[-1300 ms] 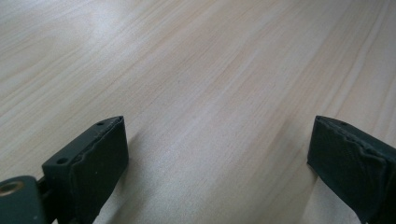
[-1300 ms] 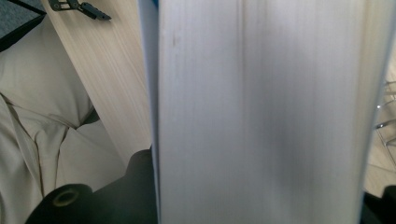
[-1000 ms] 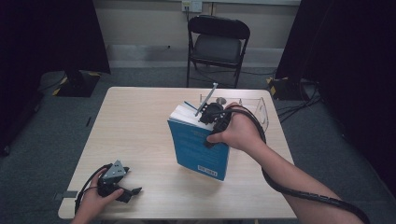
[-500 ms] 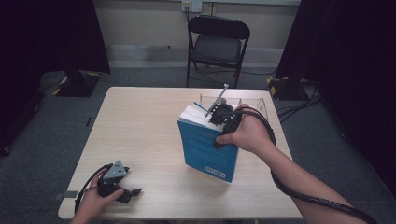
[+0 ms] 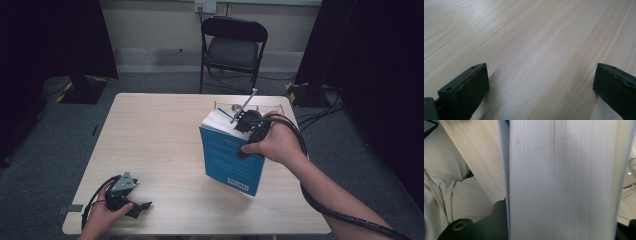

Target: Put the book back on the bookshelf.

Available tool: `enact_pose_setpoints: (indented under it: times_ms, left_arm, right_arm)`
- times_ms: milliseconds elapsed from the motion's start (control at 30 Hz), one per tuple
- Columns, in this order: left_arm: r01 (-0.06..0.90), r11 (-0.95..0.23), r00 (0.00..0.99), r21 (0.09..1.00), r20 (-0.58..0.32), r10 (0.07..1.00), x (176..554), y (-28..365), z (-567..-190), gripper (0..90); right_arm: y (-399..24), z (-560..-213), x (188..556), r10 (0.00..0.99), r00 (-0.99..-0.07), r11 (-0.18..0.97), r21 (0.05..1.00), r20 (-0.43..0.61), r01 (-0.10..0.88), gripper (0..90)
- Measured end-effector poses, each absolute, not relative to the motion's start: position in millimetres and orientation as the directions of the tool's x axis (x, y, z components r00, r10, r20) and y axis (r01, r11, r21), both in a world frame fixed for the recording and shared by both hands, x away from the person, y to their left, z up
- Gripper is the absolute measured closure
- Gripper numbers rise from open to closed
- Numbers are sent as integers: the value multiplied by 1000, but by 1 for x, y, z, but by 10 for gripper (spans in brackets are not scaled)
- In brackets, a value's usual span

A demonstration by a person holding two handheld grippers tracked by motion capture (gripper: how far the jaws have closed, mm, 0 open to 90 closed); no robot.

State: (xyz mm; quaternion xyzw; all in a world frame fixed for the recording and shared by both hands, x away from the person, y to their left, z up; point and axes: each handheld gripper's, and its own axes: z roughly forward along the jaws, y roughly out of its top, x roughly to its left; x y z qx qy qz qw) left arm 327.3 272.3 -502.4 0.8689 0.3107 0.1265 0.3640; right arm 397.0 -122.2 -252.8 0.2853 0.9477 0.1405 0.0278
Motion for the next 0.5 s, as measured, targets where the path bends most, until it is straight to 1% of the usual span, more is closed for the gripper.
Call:
enact_pose_setpoints:
  times_ms: [500]
  left_arm:
    - [449,-541,773,711,-6,634,327,272,-502,0]
  right_arm:
    - [-138,-242,393,566,-824,790,280,9,545,615]
